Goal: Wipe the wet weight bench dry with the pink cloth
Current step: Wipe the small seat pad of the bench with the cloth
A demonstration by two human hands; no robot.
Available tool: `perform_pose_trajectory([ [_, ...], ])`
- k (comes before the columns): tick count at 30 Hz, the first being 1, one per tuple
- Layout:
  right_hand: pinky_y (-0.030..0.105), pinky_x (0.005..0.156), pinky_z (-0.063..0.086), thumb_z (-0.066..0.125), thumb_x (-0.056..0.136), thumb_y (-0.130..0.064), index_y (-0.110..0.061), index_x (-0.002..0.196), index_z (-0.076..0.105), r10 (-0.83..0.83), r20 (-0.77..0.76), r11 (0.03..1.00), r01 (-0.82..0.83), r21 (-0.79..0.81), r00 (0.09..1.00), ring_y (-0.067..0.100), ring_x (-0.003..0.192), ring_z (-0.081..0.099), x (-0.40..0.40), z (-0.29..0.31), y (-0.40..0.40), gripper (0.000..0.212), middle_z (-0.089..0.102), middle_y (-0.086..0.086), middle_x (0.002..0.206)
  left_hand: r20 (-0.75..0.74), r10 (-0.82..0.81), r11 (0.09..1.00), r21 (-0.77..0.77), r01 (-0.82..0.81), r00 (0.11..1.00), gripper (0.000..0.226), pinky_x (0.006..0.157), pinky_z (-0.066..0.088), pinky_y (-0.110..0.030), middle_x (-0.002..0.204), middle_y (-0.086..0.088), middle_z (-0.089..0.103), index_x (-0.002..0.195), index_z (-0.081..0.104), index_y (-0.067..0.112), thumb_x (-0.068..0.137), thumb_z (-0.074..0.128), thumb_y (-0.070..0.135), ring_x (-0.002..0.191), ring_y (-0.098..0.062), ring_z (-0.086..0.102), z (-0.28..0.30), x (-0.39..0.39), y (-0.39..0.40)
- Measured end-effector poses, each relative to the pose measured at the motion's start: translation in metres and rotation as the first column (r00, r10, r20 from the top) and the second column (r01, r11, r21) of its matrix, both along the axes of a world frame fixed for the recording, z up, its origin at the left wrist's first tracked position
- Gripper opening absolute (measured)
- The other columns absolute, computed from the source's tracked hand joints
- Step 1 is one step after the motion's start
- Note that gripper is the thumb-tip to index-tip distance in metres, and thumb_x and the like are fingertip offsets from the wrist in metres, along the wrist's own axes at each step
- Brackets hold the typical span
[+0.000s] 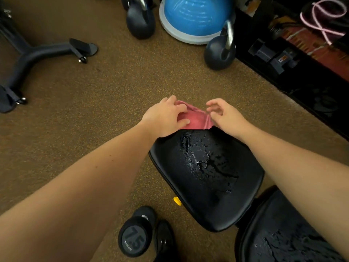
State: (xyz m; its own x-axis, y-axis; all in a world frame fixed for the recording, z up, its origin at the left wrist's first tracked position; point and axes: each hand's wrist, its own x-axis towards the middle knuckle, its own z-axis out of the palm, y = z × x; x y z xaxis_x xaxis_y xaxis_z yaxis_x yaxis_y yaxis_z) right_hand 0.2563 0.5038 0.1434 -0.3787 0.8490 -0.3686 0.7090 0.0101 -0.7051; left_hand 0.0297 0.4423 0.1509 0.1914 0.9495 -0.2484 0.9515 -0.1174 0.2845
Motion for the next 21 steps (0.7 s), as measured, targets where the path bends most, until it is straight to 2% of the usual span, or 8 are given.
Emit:
perform_pose_trajectory([
  [3, 0.024, 0.085, 0.037, 0.041, 0.108, -0.025, -0.024, 0.141, 0.053, 0.09, 0.179, 0.992, -0.071, -0.107, 0.98, 0.007, 0.097, 0.055, 0.016, -0.008, -0.009, 0.035, 0.057, -0.003, 0.139, 0.079, -0.02, 0.998, 0.062, 0.015, 0.997, 0.034, 0.095, 0.045, -0.047, 0.125, -0.01, 0.042, 0.112, 0.053, 0.012, 0.095, 0.053, 0.041, 0.113, -0.029, 0.045, -0.01, -0.002, -0.004],
  [5, 0.029, 0.095, 0.036, 0.031, 0.11, -0.04, -0.026, 0.144, 0.049, 0.181, 0.274, 0.975, -0.137, -0.172, 0.945, 0.02, 0.117, 0.055, 0.021, -0.014, -0.021, 0.041, 0.055, 0.002, 0.144, 0.254, -0.013, 1.0, -0.019, 0.019, 0.967, 0.033, 0.097, 0.043, -0.045, 0.138, -0.011, 0.04, 0.123, 0.045, 0.008, 0.098, 0.051, 0.03, 0.116, -0.033, 0.049, -0.02, 0.0, -0.006],
  [7, 0.038, 0.101, 0.037, 0.022, 0.109, -0.048, -0.03, 0.143, 0.047, 0.182, 0.322, 0.976, -0.131, -0.172, 0.929, 0.029, 0.129, 0.051, 0.022, -0.016, -0.031, 0.045, 0.055, 0.006, 0.144, 0.321, 0.014, 0.995, -0.101, 0.019, 0.947, 0.044, 0.102, 0.041, -0.046, 0.15, -0.005, 0.038, 0.145, 0.032, 0.021, 0.104, 0.042, 0.033, 0.119, -0.034, 0.05, -0.029, 0.004, -0.009],
  [9, 0.04, 0.098, 0.038, 0.02, 0.109, -0.048, -0.031, 0.141, 0.047, 0.163, 0.343, 0.982, -0.12, -0.143, 0.925, 0.03, 0.128, 0.052, 0.021, -0.018, -0.033, 0.045, 0.057, 0.007, 0.141, 0.257, 0.017, 0.996, -0.087, 0.006, 0.966, 0.05, 0.108, 0.037, -0.047, 0.157, 0.004, 0.033, 0.155, 0.021, 0.039, 0.106, 0.032, 0.043, 0.124, -0.033, 0.047, -0.035, 0.006, -0.011],
  [11, 0.04, 0.098, 0.039, 0.02, 0.109, -0.048, -0.031, 0.139, 0.047, 0.17, 0.35, 0.981, -0.123, -0.152, 0.921, 0.031, 0.126, 0.052, 0.02, -0.021, -0.031, 0.044, 0.057, 0.008, 0.141, 0.243, 0.045, 0.996, -0.082, -0.026, 0.969, 0.049, 0.109, 0.036, -0.043, 0.155, 0.005, 0.036, 0.155, 0.025, 0.043, 0.106, 0.031, 0.047, 0.127, -0.03, 0.047, -0.036, 0.005, -0.01],
  [14, 0.041, 0.105, 0.036, 0.02, 0.108, -0.049, -0.034, 0.146, 0.042, 0.175, 0.359, 0.98, -0.126, -0.156, 0.917, 0.031, 0.133, 0.048, 0.023, -0.023, -0.029, 0.046, 0.052, 0.006, 0.148, 0.334, 0.221, 0.973, -0.132, -0.187, 0.916, 0.043, 0.104, 0.042, -0.041, 0.14, 0.003, 0.053, 0.147, 0.04, 0.044, 0.104, 0.035, 0.05, 0.124, -0.023, 0.053, -0.04, -0.001, -0.007],
  [17, 0.041, 0.11, 0.032, 0.019, 0.108, -0.051, -0.034, 0.152, 0.036, 0.182, 0.36, 0.978, -0.129, -0.164, 0.915, 0.03, 0.139, 0.043, 0.024, -0.023, -0.03, 0.05, 0.047, 0.003, 0.154, 0.433, 0.456, 0.889, -0.268, -0.372, 0.778, 0.041, 0.099, 0.044, -0.035, 0.128, 0.007, 0.064, 0.134, 0.055, 0.041, 0.101, 0.034, 0.056, 0.118, -0.017, 0.058, -0.043, -0.005, -0.011],
  [21, 0.044, 0.111, 0.032, 0.018, 0.108, -0.051, -0.035, 0.153, 0.034, 0.183, 0.373, 0.978, -0.13, -0.162, 0.91, 0.033, 0.139, 0.043, 0.023, -0.021, -0.031, 0.05, 0.047, 0.006, 0.154, 0.42, 0.644, 0.765, -0.384, -0.517, 0.64, 0.052, 0.091, 0.036, -0.028, 0.12, 0.005, 0.065, 0.126, 0.064, 0.027, 0.102, 0.029, 0.057, 0.11, -0.016, 0.056, -0.042, -0.008, -0.02],
])
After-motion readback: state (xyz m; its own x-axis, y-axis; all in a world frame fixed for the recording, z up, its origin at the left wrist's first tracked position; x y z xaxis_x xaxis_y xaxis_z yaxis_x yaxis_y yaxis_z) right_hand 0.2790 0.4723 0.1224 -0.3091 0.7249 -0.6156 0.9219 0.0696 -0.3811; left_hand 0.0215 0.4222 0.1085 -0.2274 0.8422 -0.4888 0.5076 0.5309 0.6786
